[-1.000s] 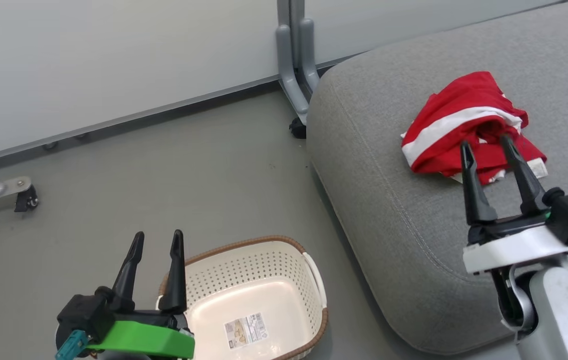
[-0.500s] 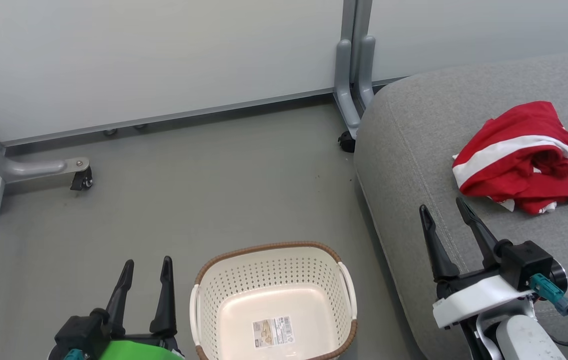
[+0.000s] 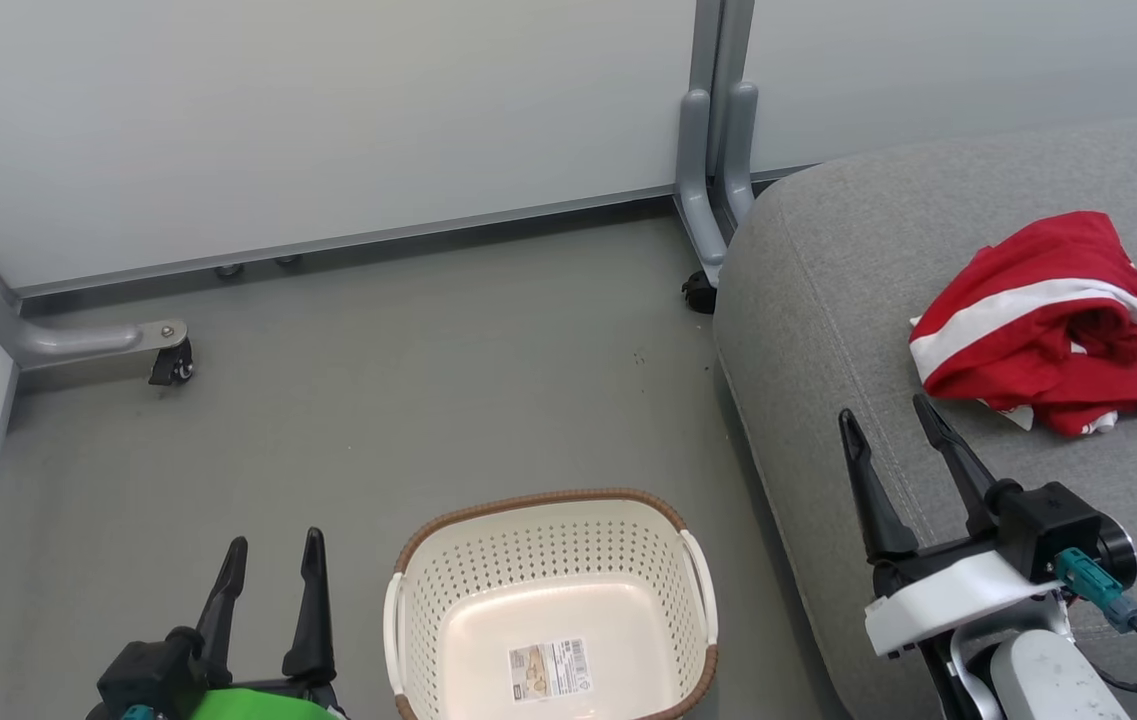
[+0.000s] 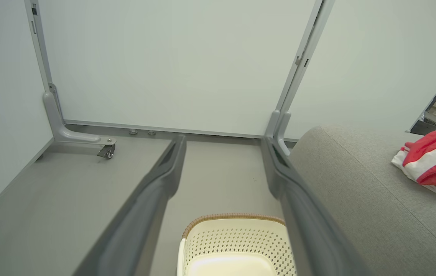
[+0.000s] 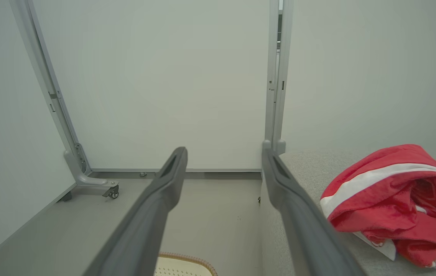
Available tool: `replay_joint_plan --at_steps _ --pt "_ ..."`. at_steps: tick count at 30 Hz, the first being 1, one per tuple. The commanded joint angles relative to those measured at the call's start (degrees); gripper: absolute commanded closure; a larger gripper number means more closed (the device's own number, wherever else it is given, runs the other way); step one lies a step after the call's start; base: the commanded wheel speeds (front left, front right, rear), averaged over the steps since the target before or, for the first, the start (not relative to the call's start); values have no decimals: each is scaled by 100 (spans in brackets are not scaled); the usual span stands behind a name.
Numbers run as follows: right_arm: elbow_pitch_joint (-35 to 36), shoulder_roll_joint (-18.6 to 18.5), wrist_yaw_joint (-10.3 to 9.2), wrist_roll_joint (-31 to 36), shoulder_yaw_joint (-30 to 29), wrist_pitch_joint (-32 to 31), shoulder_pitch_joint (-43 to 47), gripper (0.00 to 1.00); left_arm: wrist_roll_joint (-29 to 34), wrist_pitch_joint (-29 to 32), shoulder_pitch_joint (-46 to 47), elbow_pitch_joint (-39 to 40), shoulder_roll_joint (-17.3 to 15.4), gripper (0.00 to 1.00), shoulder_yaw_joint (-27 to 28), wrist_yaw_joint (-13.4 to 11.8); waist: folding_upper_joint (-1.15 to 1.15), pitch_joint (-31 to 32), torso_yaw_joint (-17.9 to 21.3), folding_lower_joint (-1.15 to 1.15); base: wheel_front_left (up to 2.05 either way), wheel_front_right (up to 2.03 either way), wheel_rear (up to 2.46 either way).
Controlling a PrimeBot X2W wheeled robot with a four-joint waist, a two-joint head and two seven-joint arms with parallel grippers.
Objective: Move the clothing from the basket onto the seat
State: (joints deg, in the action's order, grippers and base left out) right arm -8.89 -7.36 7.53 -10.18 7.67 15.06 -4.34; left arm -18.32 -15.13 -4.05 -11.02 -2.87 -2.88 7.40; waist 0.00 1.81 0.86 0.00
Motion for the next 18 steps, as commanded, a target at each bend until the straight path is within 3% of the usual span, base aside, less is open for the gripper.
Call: replay_joint_plan --at_steps 1,18 --pt "7 15 -9 33 -27 17 35 0 -17 0 -46 -8 -7 0 8 15 0 6 -3 0 0 0 0" --pt "-58 78 -9 82 -47 17 21 0 -160 0 -63 -168 -7 0 136 15 0 19 -13 0 0 0 0"
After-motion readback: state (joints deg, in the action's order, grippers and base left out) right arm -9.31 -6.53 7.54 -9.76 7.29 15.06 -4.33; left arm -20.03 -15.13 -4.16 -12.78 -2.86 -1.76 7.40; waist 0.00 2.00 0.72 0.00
